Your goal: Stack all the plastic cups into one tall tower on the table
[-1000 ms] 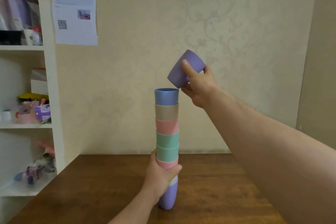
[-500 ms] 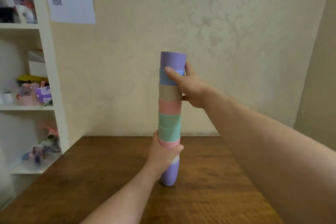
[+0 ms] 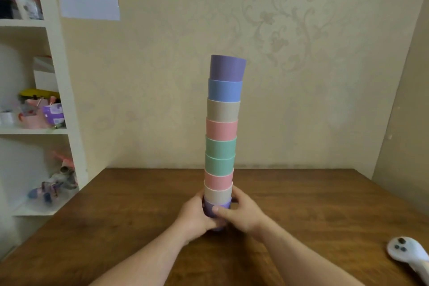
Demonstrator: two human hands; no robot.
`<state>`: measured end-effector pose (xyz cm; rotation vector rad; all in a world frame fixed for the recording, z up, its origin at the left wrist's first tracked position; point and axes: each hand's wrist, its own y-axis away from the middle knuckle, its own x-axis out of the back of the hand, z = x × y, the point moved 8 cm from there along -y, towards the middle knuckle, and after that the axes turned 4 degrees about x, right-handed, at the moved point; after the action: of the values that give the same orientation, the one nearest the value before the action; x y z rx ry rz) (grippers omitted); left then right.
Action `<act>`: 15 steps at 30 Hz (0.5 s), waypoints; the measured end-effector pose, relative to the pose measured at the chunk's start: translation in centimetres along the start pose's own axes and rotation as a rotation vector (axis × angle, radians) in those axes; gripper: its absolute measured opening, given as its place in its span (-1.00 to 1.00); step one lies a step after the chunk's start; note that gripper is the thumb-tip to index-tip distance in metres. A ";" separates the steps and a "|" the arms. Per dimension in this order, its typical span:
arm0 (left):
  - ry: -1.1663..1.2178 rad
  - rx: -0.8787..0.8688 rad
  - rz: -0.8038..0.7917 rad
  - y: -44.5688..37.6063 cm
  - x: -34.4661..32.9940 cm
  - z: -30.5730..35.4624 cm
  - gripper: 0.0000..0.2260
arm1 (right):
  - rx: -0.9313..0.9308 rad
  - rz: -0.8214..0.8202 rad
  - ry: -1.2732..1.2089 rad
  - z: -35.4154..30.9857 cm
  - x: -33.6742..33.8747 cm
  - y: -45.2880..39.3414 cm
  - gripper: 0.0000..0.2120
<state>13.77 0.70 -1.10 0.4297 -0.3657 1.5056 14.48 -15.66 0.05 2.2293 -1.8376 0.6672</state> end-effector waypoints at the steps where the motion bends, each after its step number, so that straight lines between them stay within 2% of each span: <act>1: -0.009 0.021 -0.005 -0.3 -0.1 -0.2 -0.11 | 0.003 0.010 0.011 0.0 -0.6 0.0 -0.24; 6: -0.035 0.067 0.032 -1.9 0.3 -0.4 -0.23 | -0.013 0.051 0.014 -0.3 -1.4 -1.7 -0.26; 15: -0.066 0.055 0.084 -5.7 1.1 -0.7 -0.21 | -0.031 0.071 0.066 0.8 -1.3 -5.7 -0.20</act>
<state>19.50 1.93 -1.46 0.5144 -0.3990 1.5884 20.00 -13.61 -0.41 2.1059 -1.8894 0.7114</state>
